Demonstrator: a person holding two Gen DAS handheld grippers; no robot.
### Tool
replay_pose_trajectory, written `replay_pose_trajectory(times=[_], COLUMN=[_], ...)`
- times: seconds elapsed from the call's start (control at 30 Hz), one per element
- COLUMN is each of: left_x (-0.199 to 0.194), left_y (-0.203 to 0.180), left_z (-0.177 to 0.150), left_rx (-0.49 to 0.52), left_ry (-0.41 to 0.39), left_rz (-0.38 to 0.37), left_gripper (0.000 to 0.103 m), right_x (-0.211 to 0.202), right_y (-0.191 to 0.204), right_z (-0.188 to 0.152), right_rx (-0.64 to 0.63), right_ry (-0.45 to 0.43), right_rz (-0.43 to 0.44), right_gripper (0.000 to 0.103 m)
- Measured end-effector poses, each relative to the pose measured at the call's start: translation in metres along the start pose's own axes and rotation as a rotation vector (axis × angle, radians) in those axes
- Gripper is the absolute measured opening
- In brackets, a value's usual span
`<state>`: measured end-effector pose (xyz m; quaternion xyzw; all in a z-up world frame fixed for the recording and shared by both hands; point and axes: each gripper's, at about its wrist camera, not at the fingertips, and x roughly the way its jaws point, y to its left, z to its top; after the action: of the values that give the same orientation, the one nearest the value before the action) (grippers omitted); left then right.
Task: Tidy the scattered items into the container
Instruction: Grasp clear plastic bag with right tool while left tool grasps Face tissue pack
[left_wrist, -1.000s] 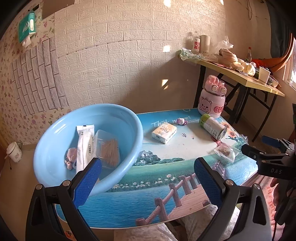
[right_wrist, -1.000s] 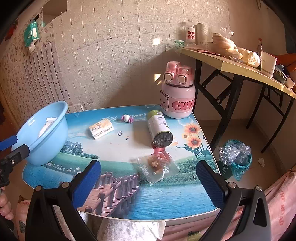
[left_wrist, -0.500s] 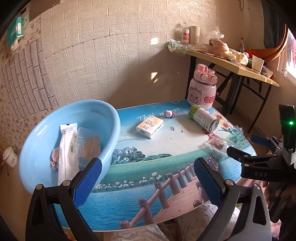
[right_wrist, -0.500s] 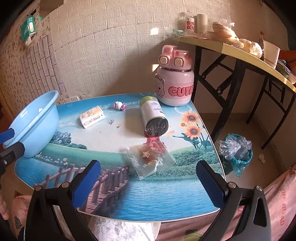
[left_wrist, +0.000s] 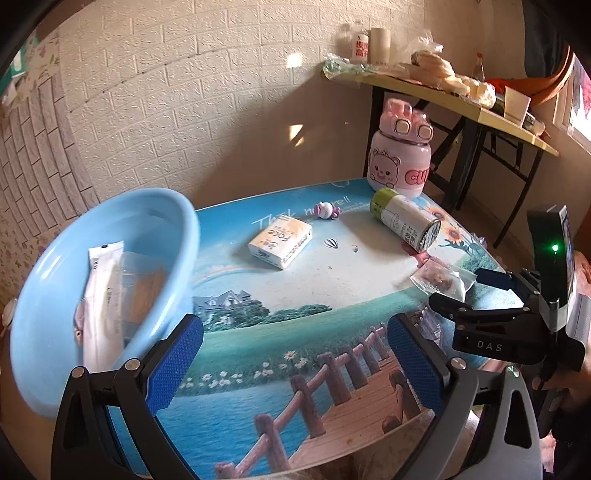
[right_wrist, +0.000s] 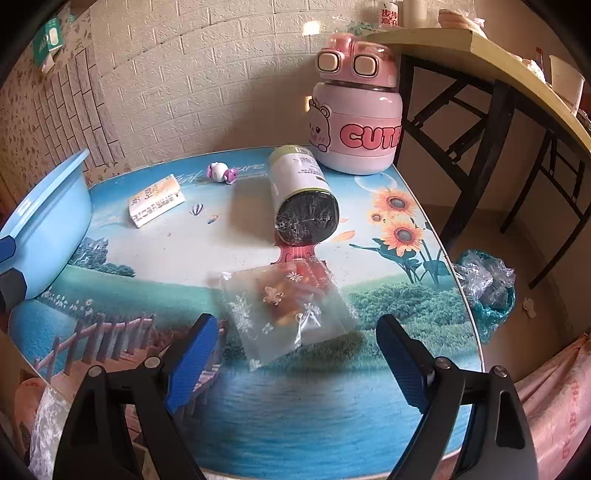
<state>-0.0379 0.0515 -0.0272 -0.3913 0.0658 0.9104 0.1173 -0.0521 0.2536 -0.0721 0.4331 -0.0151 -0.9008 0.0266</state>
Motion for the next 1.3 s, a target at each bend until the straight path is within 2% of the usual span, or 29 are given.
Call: replay_pose_trajectory(times=[0.07,0.17,0.23,0.27,0.33,0.57,0.7,0.87,1.03,1.3], left_x=[0.007,0.016,0.022,0.025,0.03,0.048,0.061,0.081,0.102,0.132], left_y=[-0.003,-0.006,-0.008,-0.011,-0.015,-0.031,-0.041,-0.039,-0.028,-0.003], left_z=[0.003,0.008,0.01,0.012,0.014,0.026,0.034,0.043,0.05,0.057], left_rx=[0.004,0.007,0.01,0.019,0.038,0.073,0.104,0.08,0.01,-0.176], left_ry=[0.004,0.008,0.012,0.006,0.0,0.005,-0.002,0.014,0.053,0.115], left_rz=[-0.004,-0.008,-0.006,0.007,0.018,0.0,0.006,0.028,0.043,0.086], left_gripper=[0.101,0.101,0.101,0.101,0.101,0.101,0.101,0.101,0.101,0.101], right_x=[0.005,0.008,0.008,0.008,0.007,-0.001,-0.005,-0.009,-0.009,-0.003], right_y=[-0.001,0.001,0.001,0.0,-0.001,-0.012,-0.022,-0.032,-0.047,-0.061], right_z=[0.001,0.002,0.002,0.002,0.002,0.004,0.009,0.013,0.015,0.013], right_rx=[-0.003,-0.054,-0.066,-0.07,-0.078,-0.068,-0.045,-0.024,0.031,0.072], right_ry=[0.005,-0.015,-0.028,-0.033,-0.04,-0.059,-0.072,-0.086,-0.094,-0.08], right_rz=[0.005,-0.011,-0.004,0.0,0.003,0.036,0.037,0.038,0.012,0.005], right_gripper=[0.087,0.079,0.066,0.065,0.051,0.034,0.03,0.028,0.029,0.029])
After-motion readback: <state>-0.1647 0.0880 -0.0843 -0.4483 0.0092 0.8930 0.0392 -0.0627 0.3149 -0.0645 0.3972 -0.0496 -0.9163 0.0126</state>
